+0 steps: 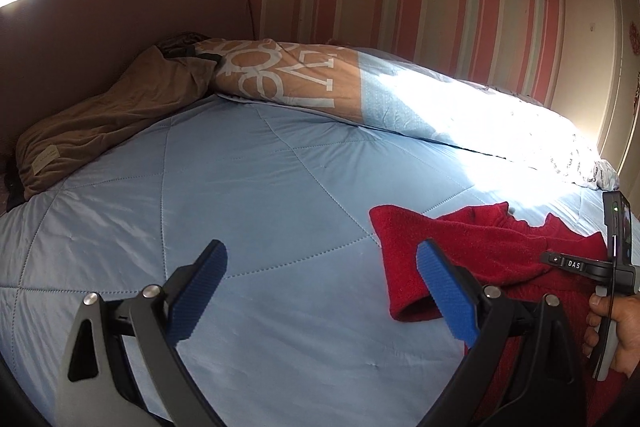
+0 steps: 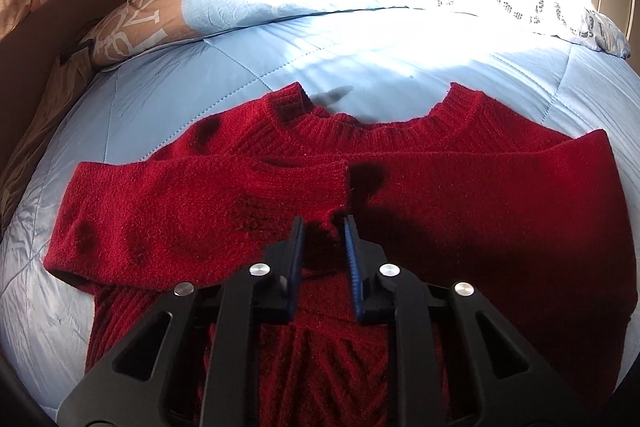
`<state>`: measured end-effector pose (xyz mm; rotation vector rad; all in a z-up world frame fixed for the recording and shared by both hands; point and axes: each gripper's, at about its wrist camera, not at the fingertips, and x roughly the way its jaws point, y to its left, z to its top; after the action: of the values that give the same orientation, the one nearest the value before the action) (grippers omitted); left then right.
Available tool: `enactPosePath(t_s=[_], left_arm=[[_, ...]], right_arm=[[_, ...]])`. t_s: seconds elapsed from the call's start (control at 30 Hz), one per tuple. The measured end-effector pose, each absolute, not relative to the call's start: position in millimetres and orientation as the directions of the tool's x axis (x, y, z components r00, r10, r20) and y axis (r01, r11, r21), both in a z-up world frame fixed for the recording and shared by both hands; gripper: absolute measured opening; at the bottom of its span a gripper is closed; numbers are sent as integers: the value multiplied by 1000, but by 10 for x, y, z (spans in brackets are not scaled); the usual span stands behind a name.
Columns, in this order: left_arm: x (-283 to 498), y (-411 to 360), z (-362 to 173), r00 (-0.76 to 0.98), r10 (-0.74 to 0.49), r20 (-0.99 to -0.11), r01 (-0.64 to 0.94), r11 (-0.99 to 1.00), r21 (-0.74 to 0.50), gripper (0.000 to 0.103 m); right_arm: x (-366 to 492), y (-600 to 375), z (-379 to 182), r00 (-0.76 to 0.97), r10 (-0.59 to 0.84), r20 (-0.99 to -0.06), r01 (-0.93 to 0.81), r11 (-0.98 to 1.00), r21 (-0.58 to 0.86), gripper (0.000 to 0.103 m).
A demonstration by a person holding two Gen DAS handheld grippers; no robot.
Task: Fold small clothes
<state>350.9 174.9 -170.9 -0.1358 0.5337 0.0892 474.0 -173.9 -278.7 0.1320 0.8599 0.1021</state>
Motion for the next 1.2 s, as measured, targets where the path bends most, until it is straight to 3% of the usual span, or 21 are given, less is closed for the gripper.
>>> enactPosePath(t_s=[0.2, 0.53, 0.9, 1.0, 1.07, 1.2], left_arm=[[3529, 1701, -1734, 854, 41, -519, -111, 988, -106, 96], [3516, 1501, -1785, 847, 14, -531, -68, 994, -82, 96], [3519, 1179, -1971, 822, -37, -569, 4, 998, -59, 96], [3515, 1143, -2025, 814, -39, -580, 11, 999, -52, 96], [3521, 1143, -2041, 810, -46, -584, 13, 998, -61, 96], [3521, 1146, -2052, 808, -56, -586, 17, 997, -72, 96]], right_arm=[[4629, -1868, -2531, 706, 147, -693, -52, 986, 156, 6], [4393, -2696, -2172, 782, -87, -617, 112, 994, 1, 6], [4366, -3153, -2706, 682, -163, -713, 156, 985, -75, 7], [4349, -3200, -2772, 664, -160, -730, 180, 982, -52, 13], [4300, -3186, -2709, 679, -175, -713, 189, 980, -61, 40], [4240, -2999, -2521, 718, -168, -675, 134, 986, -103, 50]])
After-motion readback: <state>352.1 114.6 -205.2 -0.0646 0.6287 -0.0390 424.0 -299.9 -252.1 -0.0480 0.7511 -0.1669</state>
